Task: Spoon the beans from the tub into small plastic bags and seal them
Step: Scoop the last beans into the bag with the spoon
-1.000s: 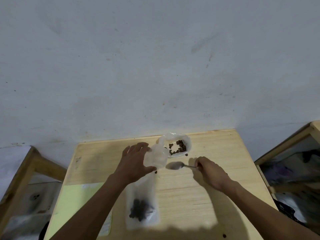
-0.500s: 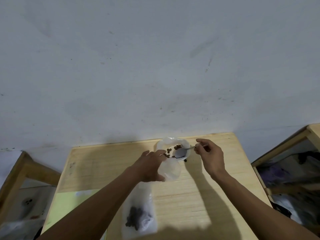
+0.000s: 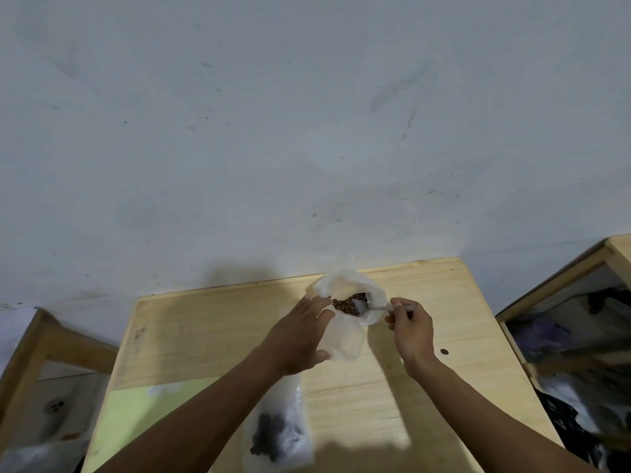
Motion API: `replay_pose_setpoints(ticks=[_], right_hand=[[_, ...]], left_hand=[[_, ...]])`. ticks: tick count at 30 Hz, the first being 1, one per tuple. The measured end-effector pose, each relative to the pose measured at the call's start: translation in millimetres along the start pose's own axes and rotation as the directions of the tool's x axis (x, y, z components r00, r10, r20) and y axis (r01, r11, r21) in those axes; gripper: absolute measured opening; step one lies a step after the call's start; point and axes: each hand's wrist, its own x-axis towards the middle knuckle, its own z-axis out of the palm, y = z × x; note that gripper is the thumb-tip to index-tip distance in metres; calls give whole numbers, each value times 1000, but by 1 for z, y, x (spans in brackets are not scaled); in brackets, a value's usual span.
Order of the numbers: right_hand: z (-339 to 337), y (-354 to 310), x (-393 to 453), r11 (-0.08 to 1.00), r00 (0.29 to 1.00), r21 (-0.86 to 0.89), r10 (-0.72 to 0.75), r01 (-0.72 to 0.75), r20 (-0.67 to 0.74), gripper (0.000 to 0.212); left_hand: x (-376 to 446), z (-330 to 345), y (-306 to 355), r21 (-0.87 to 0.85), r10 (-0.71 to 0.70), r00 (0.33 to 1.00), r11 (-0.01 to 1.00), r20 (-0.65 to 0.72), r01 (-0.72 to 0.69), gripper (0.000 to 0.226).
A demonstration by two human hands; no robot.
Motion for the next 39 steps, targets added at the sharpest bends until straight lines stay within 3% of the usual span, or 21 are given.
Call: replay_pose_setpoints(ticks=[4,8,14,20,26,31,35,37,39], right_hand=[[6,-3,-4,939,971,252,236,-233,18,19],[3,-7,-7,924,972,306,234,-230,24,19],[-14,-38,-8,954,998,292,60,-64,21,17],[-30,-79,-12,959,993,259,-120,112,17,16],[-30,-106,-31,955,959,164,-264,246,99,17],[-23,-110,-49,918,893,20,-391,397,223,17],[-21,-111,-60,813,772,-60,-525,580,358,18],[-23,-111,-60,757,721,-73,-582,649,377,20],[-25,-110,-57,742,716,-66,-613,667,335,20]], left_hand=[[2,10,-3,51,-5,999,999,47,2,81],[-3,8,-5,-38,-75,997,996,3,75,83],[-15,3,-5,-218,-221,952,960,-212,174,72],[-20,-1,-4,-237,-361,907,921,-218,309,74],[-17,-10,0,-267,-439,871,886,-222,379,72],[-15,-16,8,-260,-441,864,888,-242,380,71],[-15,-17,10,-259,-443,869,886,-222,386,69],[-16,-16,7,-252,-449,872,882,-197,397,68],[-18,-14,2,-255,-461,873,873,-156,416,69]])
